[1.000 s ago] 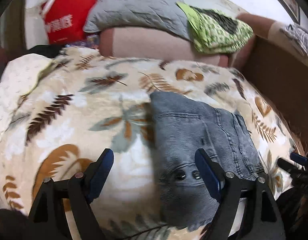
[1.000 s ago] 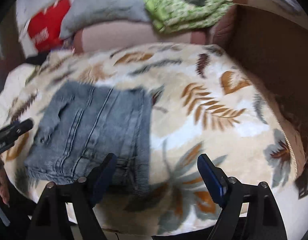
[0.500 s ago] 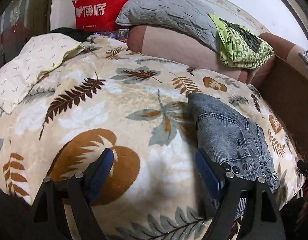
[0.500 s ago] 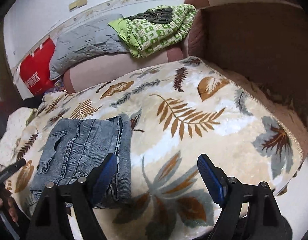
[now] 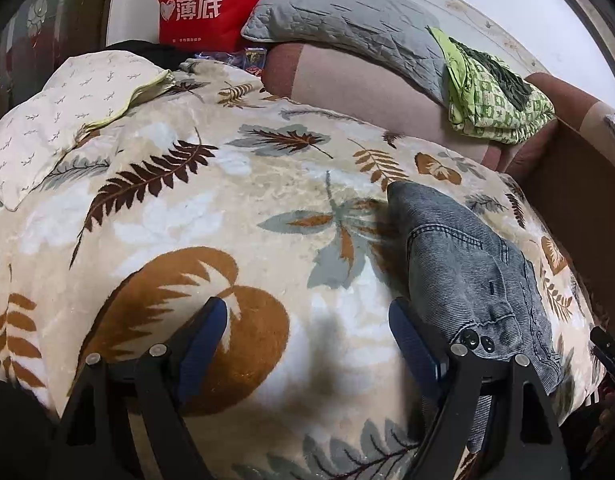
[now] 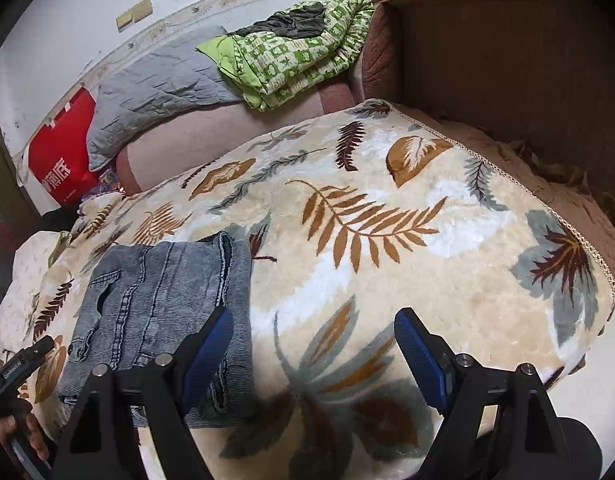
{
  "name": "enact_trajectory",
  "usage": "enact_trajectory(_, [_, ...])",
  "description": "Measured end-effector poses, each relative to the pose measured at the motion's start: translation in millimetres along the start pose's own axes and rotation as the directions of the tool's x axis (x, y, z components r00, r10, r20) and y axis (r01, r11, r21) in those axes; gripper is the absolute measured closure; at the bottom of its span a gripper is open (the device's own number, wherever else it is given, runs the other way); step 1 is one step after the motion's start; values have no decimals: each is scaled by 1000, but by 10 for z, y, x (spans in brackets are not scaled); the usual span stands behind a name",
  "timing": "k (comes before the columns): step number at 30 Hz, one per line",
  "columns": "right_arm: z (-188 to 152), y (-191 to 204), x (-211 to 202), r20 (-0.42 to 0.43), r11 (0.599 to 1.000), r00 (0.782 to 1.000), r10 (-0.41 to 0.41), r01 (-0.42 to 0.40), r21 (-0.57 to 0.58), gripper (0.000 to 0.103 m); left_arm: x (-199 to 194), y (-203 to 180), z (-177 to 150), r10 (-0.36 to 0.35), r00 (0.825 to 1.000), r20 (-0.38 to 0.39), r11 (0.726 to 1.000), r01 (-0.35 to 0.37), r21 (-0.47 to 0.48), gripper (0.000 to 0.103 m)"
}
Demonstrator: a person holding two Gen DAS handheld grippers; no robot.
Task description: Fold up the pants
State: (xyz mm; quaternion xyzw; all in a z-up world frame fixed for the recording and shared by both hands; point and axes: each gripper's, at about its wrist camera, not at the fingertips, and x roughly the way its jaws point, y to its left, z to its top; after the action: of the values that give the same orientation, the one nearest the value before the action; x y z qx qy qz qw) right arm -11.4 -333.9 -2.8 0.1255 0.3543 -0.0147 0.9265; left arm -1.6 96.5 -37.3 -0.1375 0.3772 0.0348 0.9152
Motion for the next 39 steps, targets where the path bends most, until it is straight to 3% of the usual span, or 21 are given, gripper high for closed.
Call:
enact_trajectory(10, [2, -108, -71, 15, 999, 1000, 14, -14, 43, 18, -73, -19, 5, 4, 1000, 22, 1000, -5, 11, 20])
enact_trajectory(21, [-23, -26, -11, -11, 999, 999, 45, -44, 28, 18, -73, -122, -1, -78, 997, 3, 996, 77, 46, 20])
enact_trajectory(31, [-53, 33, 55, -49, 997, 996, 79, -78, 21, 18, -34, -135, -5, -129, 991, -41, 992, 129, 10, 20])
enact_trajectory(35, [-62, 54, 176, -144, 989, 979, 143, -136, 59, 18, -1, -193, 76, -198, 977, -84, 980, 196, -28, 20])
enact_trajectory(37, [-38, 85, 274, -216, 974, 951, 220, -204, 93, 18, 68, -249, 147, -253, 959, -130, 967, 248, -53, 20])
enact_trajectory(39, [28, 105, 375, -260, 954, 920, 294, -268, 134, 18, 172, -297, 225, -337, 925, -177, 941, 322, -109, 19])
